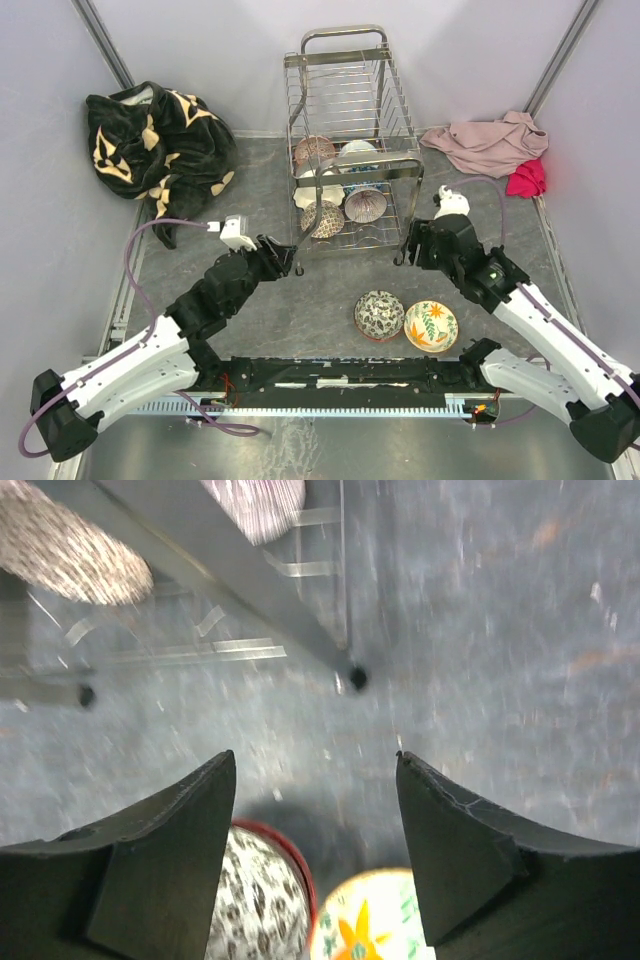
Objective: Load the bowls into the dish rack
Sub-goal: Adjust the dish rack at the center of the board, then pick up the bowl from the center of the board.
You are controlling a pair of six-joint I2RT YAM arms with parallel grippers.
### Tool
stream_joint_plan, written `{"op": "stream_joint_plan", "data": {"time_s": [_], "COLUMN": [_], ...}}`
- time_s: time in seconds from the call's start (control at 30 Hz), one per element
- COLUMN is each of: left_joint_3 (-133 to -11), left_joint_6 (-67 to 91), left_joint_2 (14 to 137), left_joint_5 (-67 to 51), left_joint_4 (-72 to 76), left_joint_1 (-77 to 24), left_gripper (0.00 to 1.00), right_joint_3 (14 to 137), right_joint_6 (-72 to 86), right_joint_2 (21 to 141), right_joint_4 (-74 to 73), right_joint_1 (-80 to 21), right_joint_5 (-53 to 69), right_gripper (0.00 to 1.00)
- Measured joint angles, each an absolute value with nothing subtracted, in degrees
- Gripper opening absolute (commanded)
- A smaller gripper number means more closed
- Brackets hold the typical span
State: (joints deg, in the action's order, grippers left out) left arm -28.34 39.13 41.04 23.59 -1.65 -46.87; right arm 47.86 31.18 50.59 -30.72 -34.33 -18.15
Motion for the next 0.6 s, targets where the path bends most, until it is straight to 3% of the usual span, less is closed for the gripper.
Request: {"op": "stream_joint_plan", "data": {"time_s": [0.17, 0.6], "left_joint_3": [-28.3, -28.3], "left_joint_6": [39.1, 39.1], "left_joint_2": [38.4, 29.0], "left_joint_5": [22.1, 20.4], "left_joint_4": [-3.3, -5.9], "left_joint_1": [-46.8, -46.8], "left_gripper": [0.6, 0.62], "right_joint_3": [46.0, 36.5], "right_joint_6": [34.9, 44.6], "right_joint_2": [53.8, 54.0], "right_joint_4": [-39.6, -48.0], "right_joint_1": [-34.3, -31.2], "right_joint_5": [-15.2, -13.3], "right_gripper": [0.79, 0.75]}}
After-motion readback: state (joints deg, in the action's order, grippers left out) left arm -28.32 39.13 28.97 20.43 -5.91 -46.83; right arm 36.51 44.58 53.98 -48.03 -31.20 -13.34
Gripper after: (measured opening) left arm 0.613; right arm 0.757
